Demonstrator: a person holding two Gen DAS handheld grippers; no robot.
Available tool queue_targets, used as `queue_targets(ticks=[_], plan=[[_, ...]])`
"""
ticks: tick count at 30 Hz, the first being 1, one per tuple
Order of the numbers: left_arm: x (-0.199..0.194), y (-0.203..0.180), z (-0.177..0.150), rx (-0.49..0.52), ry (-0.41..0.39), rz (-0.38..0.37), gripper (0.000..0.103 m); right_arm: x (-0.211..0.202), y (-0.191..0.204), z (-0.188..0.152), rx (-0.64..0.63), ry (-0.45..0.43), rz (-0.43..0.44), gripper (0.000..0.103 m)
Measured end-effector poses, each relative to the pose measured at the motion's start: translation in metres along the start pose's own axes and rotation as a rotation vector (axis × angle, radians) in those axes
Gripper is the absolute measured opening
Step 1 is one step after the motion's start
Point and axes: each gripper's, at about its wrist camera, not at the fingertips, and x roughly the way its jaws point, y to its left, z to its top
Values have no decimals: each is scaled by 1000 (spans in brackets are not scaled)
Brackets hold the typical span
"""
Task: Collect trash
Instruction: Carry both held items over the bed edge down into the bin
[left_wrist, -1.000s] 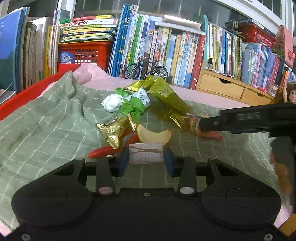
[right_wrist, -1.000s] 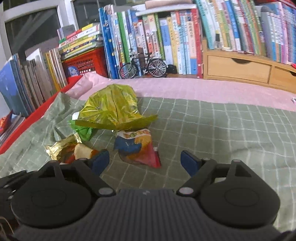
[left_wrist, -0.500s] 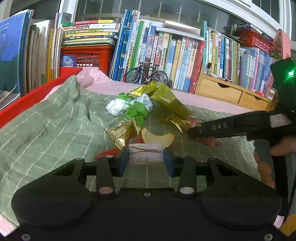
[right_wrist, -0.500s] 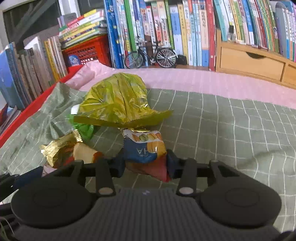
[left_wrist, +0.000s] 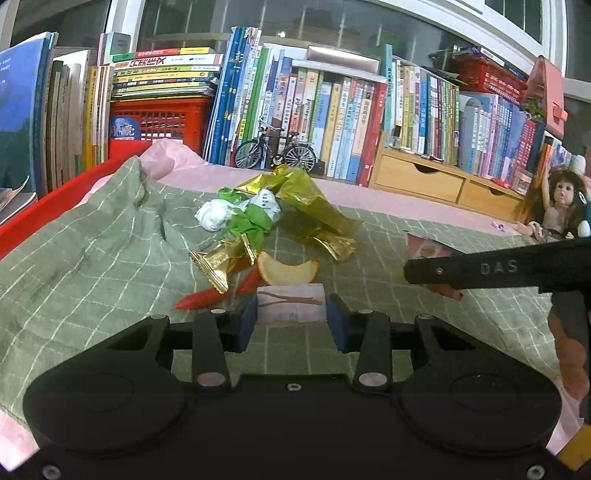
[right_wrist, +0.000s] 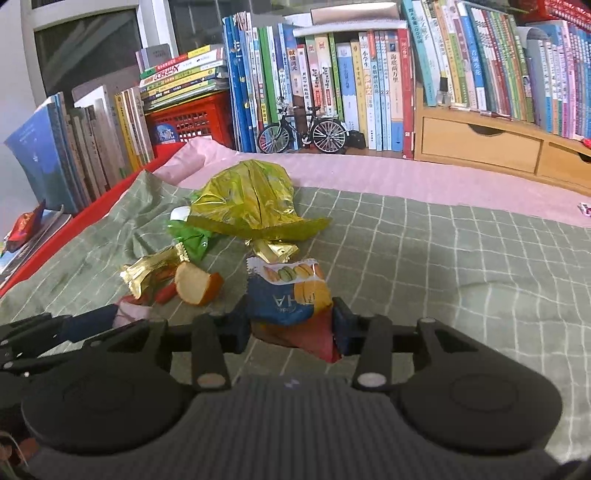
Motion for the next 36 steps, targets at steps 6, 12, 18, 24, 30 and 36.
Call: queue_targets(ticks=[6,12,18,24,30,36], plan=[[-14,-13,-9,17,9,-29,39,-25,-4,-17,12,-12,-5,48],[-26,-29,-19,37,18,-62,39,-49,-7,-35,19,-18,-21,48],[-41,-43,-32,58,27,-96,39,-71,-13,-55,32,-30,-46,48],[-53,-54,-42,84,42,-115,39,-91,-14,-74,42,-41,-42,48],[-63,-60,-53,116,59,-128,39,-108,-11,-94,52,-45,-39,48],[-76,-61,-63,111,69,-146,39,-121,-7,-111,48,-23,-30,48]])
